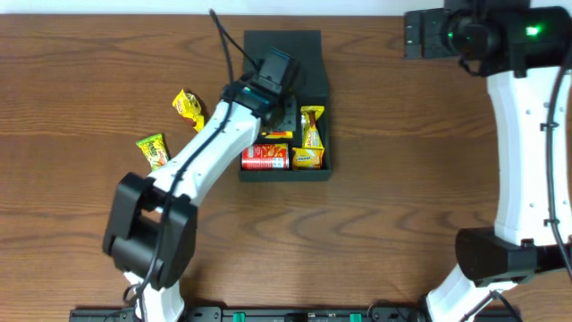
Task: Pack container
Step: 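Carry the Julie's pack into the box and release it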
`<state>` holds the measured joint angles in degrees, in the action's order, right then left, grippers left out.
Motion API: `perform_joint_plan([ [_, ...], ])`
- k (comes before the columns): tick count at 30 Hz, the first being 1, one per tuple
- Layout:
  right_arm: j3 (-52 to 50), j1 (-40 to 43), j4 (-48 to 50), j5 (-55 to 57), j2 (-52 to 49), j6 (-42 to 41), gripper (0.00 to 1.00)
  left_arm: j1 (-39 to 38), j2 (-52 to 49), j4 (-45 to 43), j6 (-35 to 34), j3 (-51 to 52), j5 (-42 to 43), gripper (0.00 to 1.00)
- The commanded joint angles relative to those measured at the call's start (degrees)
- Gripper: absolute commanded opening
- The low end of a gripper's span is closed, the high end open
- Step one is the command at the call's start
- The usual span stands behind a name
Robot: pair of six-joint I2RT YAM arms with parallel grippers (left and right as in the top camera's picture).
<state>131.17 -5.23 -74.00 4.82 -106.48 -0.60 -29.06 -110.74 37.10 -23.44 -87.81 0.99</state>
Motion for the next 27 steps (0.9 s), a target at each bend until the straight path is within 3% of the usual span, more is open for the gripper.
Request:
perform_joint_plan([
  [1, -0.13, 1.66, -0.22, -2.69, -0.02, -0.2, 0.99, 0.2, -2.27, -1.38, -4.07, -0.09, 0.13, 0.06],
  [10, -0.13, 2.32, 0.04, -2.73, -0.02, -0.2, 0.99, 0.04, -7.23, -2.86, -7.91, -0.09, 6.6, 0.06],
  [27, -0.13, 2.32, 0.26, -2.75, -0.02, -0.2, 0.99, -2.4, -10.12, -3.8, -8.11, -0.11, 7.96, 0.08],
])
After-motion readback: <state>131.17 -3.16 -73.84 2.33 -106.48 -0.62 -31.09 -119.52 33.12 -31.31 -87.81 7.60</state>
